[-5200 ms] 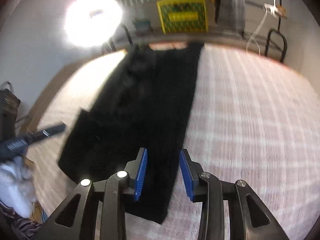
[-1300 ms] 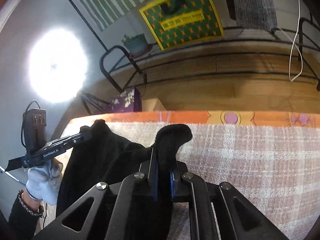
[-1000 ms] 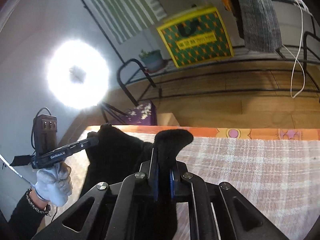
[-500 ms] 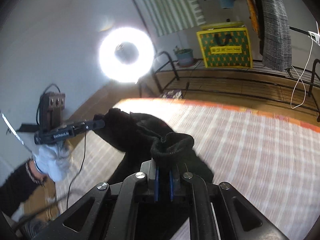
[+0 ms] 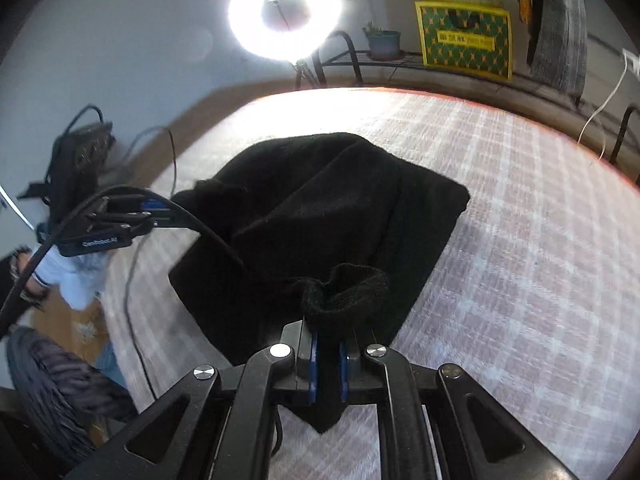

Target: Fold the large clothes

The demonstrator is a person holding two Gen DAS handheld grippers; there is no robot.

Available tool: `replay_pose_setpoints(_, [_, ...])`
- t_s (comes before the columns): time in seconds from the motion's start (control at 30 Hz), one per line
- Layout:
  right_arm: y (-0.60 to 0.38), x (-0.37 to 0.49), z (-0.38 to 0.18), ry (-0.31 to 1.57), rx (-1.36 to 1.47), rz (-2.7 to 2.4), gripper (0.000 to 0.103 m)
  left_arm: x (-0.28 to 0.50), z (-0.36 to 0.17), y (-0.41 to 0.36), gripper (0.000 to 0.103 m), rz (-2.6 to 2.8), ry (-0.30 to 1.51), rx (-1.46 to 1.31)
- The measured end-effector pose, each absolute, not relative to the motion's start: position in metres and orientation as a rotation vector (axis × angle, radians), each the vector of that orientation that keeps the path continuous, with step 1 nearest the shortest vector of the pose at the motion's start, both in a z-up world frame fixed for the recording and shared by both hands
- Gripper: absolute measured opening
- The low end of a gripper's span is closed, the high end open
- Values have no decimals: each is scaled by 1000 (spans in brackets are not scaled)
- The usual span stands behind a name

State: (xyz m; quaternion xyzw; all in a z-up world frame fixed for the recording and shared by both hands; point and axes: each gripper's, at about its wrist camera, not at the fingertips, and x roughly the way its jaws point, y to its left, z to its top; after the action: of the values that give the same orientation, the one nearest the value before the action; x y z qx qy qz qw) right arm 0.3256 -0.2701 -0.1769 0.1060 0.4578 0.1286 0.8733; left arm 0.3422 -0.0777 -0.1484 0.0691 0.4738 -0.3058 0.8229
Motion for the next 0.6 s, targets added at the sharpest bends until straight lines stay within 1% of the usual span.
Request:
replay_pose_setpoints(0.03, [-270, 322, -172, 948, 208, 247, 13, 337, -147, -75, 16, -654, 1014, 146])
replay_pose_setpoints(0.07, [-272, 320, -168, 940, 205, 232, 16, 334, -144, -73, 20, -653, 1019, 142])
replay_pose_setpoints(0.1, [-274, 316, -162, 927, 207, 220, 24, 327, -139, -69, 21, -653, 1015, 129])
replay_pose_setpoints(0.13, [-279, 312, -156, 907, 217, 210, 26, 319, -132, -65, 21, -656, 1004, 117])
replay_pose_setpoints(0.37, [-298, 254, -96, 757, 257, 169, 26, 294, -81, -33, 22, -630, 917, 20])
replay_pose_setpoints(0.6, [-304, 179, -31, 595, 283, 134, 27, 251, 10, -13, 22, -625, 792, -56])
